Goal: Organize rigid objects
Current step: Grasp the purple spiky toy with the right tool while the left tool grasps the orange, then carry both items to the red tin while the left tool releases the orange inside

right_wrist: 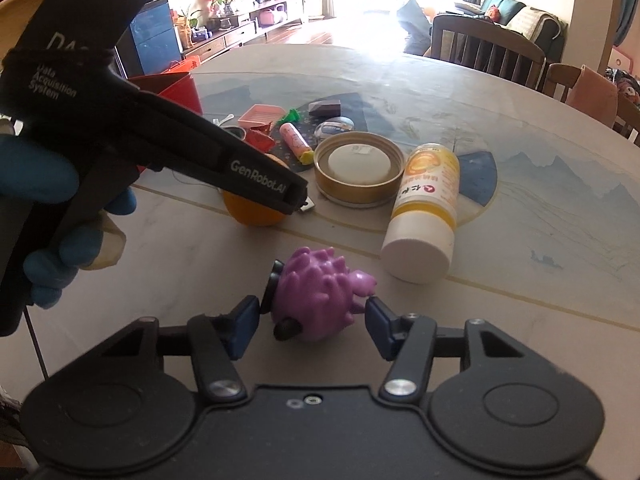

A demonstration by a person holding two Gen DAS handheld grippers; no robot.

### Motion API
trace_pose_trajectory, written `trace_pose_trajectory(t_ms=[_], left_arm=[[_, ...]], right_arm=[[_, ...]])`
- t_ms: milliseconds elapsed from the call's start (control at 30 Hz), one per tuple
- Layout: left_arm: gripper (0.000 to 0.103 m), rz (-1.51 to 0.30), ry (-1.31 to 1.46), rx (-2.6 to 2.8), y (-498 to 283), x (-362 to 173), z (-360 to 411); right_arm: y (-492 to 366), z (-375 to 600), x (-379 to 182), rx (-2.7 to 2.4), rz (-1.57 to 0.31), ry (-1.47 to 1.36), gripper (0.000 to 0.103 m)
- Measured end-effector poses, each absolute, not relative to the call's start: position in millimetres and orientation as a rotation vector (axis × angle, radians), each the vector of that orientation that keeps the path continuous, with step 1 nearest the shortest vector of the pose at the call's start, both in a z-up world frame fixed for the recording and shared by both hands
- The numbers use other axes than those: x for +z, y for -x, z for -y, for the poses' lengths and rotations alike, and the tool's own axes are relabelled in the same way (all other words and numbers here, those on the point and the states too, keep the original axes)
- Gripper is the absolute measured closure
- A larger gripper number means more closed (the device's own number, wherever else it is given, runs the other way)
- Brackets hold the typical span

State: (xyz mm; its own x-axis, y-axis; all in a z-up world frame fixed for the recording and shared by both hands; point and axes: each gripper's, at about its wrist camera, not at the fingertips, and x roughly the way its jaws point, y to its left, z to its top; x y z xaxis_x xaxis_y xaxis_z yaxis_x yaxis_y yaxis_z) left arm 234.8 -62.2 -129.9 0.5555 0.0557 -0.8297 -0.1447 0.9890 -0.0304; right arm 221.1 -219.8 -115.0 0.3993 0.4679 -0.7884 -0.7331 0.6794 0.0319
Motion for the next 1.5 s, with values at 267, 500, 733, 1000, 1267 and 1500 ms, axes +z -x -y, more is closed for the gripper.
trace_pose_trajectory(t_ms=[267, 500, 733, 1000, 1267, 1500], left_arm=[[0.051, -0.980, 0.159, 0.137, -220.1, -123.3, 55.0], [0.051, -0.953, 0.196, 0.155, -203.7, -103.7, 48.3], [0.051, -0.935, 0.219, 0.212, -183.4, -86.0, 32.2], [0.051, -0.921, 0.244, 0.220, -162.3, -71.2, 6.4], [0.051, -0.900, 0.279, 0.248, -151.7, -60.3, -44.9], [0.051, -0.870, 0.294, 0.289, -149.8, -51.4, -107.1]], right_arm=[[-219.7, 223.0, -110.2, 0.791, -0.847, 0.344, 0.046], [-216.2, 224.7, -104.5, 0.801, -0.829, 0.336, 0.046], [-215.5, 226.4, -102.7, 0.794, -0.833, 0.316, 0.046], [-211.1, 219.6, -94.8, 0.789, -0.816, 0.306, 0.046], [-208.9, 190.2, -69.0, 0.775, -0.795, 0.249, 0.046], [-201.5, 127.4, -44.6, 0.823, -0.737, 0.250, 0.046]])
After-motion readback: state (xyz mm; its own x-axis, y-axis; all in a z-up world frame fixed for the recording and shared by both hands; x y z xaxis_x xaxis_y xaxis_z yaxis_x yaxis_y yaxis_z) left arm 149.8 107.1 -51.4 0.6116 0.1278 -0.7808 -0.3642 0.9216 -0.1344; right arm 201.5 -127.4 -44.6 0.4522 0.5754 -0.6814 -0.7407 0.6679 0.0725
